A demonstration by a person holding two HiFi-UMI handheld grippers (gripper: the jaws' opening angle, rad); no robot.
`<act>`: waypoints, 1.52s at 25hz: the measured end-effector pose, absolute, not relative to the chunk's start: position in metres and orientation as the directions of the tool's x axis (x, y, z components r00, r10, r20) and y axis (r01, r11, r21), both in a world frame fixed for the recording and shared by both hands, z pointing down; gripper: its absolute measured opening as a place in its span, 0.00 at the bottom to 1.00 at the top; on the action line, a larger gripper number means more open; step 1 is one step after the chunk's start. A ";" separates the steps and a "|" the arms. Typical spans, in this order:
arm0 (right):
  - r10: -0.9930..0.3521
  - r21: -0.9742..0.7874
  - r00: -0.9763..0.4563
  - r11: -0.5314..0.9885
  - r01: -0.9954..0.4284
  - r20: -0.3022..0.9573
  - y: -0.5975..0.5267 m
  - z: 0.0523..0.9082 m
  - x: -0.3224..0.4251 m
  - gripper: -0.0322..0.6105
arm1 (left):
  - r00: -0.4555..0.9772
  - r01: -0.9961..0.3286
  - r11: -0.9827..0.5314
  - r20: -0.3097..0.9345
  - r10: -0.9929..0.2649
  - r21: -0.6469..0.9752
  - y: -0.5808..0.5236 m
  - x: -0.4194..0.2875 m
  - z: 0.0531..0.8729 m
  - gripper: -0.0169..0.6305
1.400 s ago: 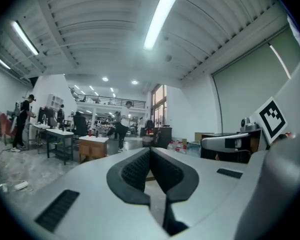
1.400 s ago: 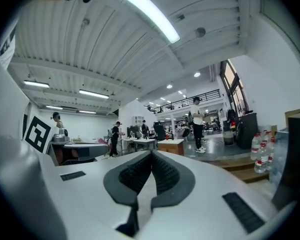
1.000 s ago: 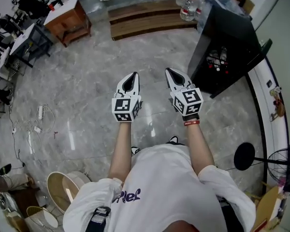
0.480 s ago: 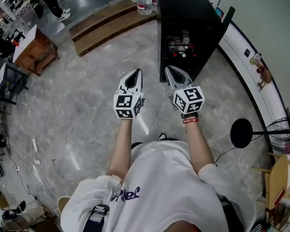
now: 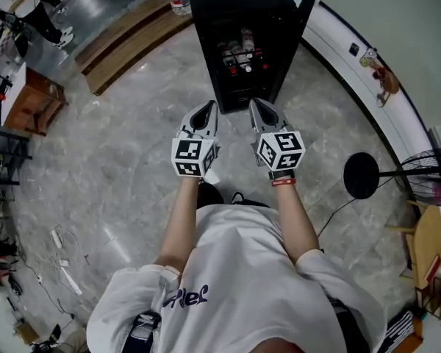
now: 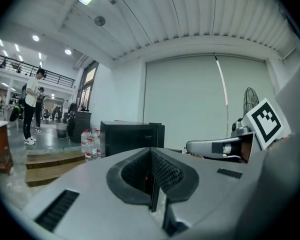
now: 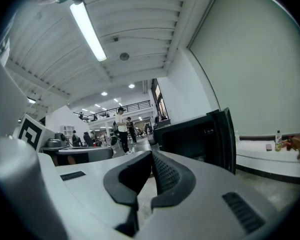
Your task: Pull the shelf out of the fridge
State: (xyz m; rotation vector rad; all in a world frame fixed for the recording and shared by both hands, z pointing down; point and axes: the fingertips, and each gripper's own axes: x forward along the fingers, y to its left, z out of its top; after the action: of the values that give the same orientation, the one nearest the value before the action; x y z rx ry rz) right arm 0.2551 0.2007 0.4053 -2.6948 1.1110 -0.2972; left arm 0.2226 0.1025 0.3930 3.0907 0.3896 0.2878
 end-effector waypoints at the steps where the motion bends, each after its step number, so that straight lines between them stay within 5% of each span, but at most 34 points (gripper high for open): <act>1: -0.701 -0.280 0.704 -0.703 -0.654 0.115 0.212 0.415 0.260 0.07 | 0.948 0.256 -0.966 0.188 0.256 0.027 0.114 0.228 0.400 0.05; 20: -0.606 -0.345 0.752 -0.785 -0.514 0.259 0.212 0.522 0.370 0.10 | 0.902 0.358 -0.933 0.246 0.355 0.033 0.120 0.338 0.477 0.05; 38: -0.601 -0.409 0.718 -0.788 -0.460 0.351 0.177 0.600 0.482 0.22 | 0.859 0.411 -0.908 0.298 0.416 0.084 0.104 0.439 0.533 0.05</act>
State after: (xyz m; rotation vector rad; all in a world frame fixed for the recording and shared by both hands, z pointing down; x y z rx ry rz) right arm 0.4820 0.1773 0.6001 -2.6319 0.8343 -0.6873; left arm 0.4387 0.1042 0.5332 3.0122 0.6703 0.4885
